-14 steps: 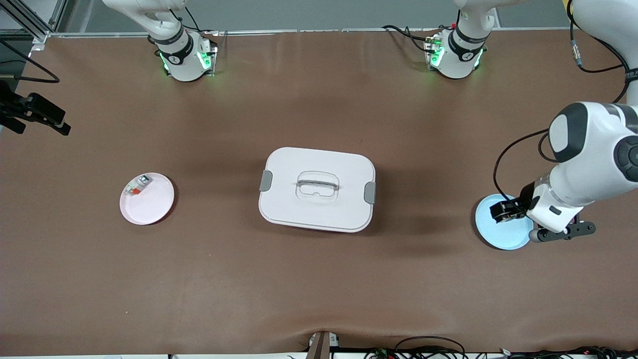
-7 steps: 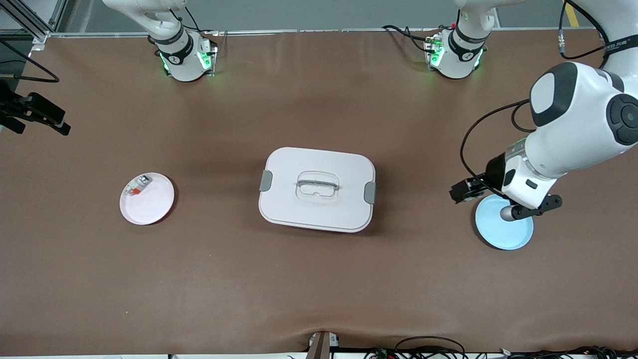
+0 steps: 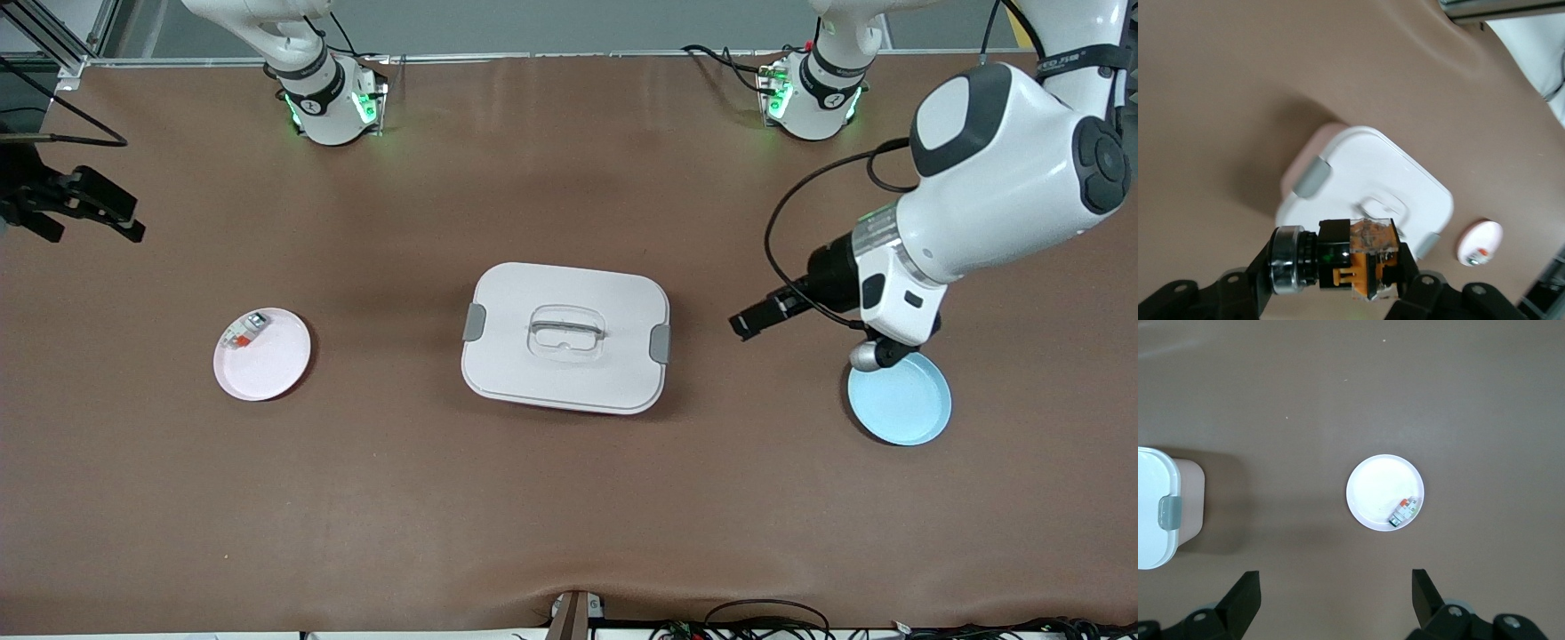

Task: Transfer orange switch to right arm and place
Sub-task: 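Lift the switch with the left gripper while the right gripper reaches over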

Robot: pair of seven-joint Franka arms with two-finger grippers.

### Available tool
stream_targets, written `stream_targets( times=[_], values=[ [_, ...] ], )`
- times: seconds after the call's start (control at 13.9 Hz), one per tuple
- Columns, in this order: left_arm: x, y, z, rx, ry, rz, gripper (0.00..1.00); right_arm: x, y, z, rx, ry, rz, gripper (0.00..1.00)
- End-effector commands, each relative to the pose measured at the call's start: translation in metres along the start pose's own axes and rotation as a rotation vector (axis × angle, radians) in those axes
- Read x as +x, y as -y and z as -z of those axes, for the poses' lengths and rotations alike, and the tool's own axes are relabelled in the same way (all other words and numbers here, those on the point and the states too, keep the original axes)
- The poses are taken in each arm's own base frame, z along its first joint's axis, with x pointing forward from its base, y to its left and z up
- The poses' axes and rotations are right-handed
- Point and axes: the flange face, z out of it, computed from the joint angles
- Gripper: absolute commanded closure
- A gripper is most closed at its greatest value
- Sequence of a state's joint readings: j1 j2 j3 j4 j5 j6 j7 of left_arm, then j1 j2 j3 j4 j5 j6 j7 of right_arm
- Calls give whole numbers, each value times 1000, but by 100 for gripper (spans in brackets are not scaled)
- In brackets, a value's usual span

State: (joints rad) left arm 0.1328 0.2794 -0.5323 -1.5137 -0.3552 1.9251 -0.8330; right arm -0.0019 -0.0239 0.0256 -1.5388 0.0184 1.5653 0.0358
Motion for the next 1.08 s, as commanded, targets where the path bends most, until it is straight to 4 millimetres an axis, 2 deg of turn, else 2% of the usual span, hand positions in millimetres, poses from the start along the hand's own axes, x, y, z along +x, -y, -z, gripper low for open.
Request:
stream_targets(
  times=[0.0, 0.29, 0.5, 0.65, 0.79, 1.01],
  values=[
    [-17, -28, 5, -74, 53, 88, 100, 8, 10, -6, 4, 6, -13, 0],
    [-40, -60, -8, -153, 42, 215, 100, 15, 53, -15, 25, -12, -26, 0],
    [-52, -75, -18, -207, 60, 292, 100, 9, 84, -12, 242, 32, -37, 0],
    [-53, -81, -20, -273, 110, 352, 100, 9, 98, -12, 302, 42, -66, 0],
    [-58, -85, -23, -284, 127, 378, 100, 7, 126, -14, 374, 27, -43, 0],
    [-61, -88, -32, -275, 144, 399, 100, 0, 163, -36, 479, -11, -48, 0]
  ],
)
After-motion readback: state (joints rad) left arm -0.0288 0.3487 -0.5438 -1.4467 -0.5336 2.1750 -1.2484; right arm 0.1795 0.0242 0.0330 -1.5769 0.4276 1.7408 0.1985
